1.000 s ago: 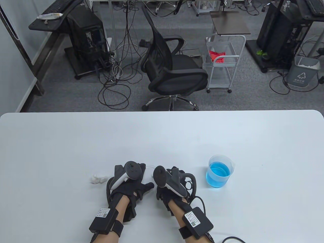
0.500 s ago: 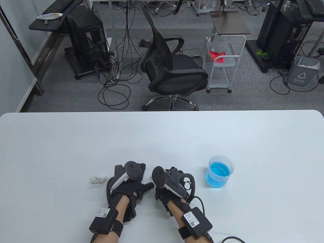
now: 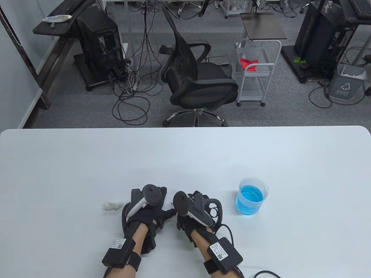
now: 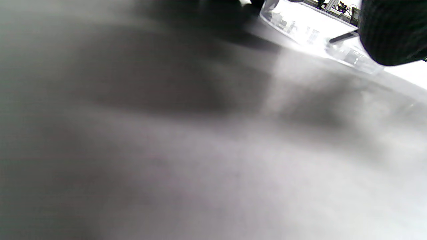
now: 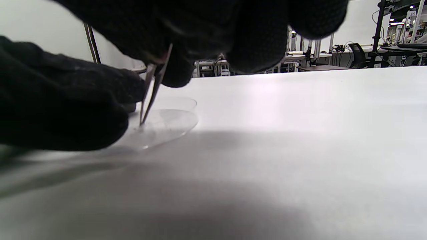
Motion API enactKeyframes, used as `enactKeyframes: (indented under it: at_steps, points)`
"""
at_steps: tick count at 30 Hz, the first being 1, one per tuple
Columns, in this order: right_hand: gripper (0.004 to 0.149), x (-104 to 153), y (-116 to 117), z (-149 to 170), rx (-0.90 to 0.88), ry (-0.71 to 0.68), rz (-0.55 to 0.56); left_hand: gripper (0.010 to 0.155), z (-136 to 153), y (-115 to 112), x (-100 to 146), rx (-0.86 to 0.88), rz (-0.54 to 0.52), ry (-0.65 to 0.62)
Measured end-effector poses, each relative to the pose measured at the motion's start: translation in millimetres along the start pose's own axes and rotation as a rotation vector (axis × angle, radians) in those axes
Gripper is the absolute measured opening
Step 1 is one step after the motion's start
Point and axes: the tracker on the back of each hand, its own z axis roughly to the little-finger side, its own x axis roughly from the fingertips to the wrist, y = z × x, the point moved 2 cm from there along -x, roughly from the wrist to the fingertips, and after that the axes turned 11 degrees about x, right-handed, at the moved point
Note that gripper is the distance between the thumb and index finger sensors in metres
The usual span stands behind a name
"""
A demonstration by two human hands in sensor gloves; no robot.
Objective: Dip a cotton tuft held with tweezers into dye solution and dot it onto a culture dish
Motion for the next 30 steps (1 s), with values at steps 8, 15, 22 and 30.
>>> enactKeyframes:
  at_steps: [8,15,22,30]
  points:
    - [0.033,-0.3,-1.1,1.1,-0.012,-0.002,-0.007,0.095,0.2,0.0,0.0,0.002,0.000,-0.001]
    - [0.033,0.1,-1.6,-2.0,-0.007,-0.013,-0.009,0.095,0.4,0.1,0.0,0.002,0.000,-0.001]
    - [0.033,-1.0,1.1,-2.6,-0.007,-0.019,-0.021,0.095,0.4,0.1,-0.1,0.003,0.001,-0.001]
    - [0.033,-0.9,-0.1,2.1,-0.011,-0.006,-0.040,0.095,0.4,-0.1,-0.2,0.004,0.001,-0.001]
